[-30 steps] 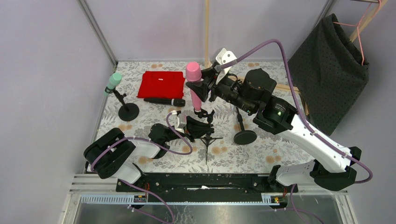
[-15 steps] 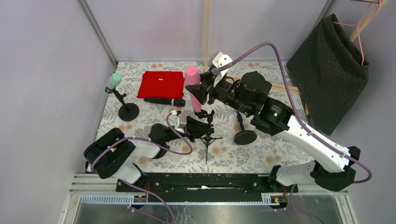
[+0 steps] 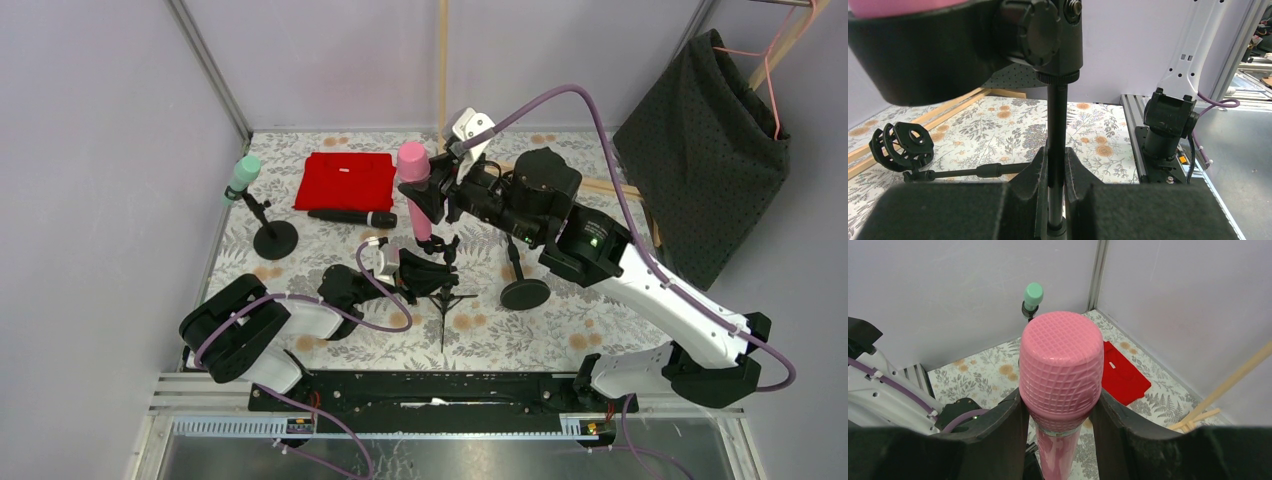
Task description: Attach the microphones to the stand
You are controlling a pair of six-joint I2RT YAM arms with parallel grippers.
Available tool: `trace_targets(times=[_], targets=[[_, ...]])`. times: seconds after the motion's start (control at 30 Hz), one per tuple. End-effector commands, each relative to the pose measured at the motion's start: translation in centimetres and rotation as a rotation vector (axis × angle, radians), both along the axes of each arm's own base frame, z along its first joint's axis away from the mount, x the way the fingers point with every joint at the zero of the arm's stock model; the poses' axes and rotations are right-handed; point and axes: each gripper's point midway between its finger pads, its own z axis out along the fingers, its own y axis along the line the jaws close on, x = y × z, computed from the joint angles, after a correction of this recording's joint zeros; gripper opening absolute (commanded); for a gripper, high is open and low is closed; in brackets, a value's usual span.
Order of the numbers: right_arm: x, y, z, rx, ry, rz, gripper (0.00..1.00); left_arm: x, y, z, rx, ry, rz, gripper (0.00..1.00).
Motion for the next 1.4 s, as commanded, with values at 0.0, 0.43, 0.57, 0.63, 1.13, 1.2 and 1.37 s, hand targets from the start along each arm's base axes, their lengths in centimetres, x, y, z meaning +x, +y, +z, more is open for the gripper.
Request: trace_targets(times=[0.0, 0.43, 0.57, 0.63, 1.13, 1.2, 1.37], targets=[[0.0, -0.4, -0.8, -0.067, 0.052, -0.013, 0.0, -2.6, -0.1, -3.2, 0.083, 0.019, -0.115, 0.0], [0.4, -0.3, -1.1, -0.079, 0.045, -0.025, 0.0, -1.9, 0.3, -2.9, 0.08, 0.004, -0.052, 0.39], [0.7, -0.6, -0.2, -0.038, 0.026, -0.047, 0.0, -1.8, 0.2, -1.7, 0.019, 0.033, -0.053, 0.56], [0.9, -0.7, 0.2, -0.01, 0.014, -0.063, 0.0, -1.8, 0.0, -1.2, 0.004, 0.049, -0.063, 0.6], [1.8, -0.7, 1.8, 0.039, -0.034, -0.102, 0.0, 0.3, 2.9, 7.9, -0.323, 0.196, 0.14, 0.77], [1.9, -0.7, 1.6, 0.037, -0.033, -0.107, 0.0, 0.5, 3.5, 8.8, -0.377, 0.253, 0.161, 0.79], [2.1, -0.6, 1.5, 0.038, -0.029, -0.114, 0.0, 1.1, 4.4, 9.9, -0.485, 0.42, 0.168, 0.81]])
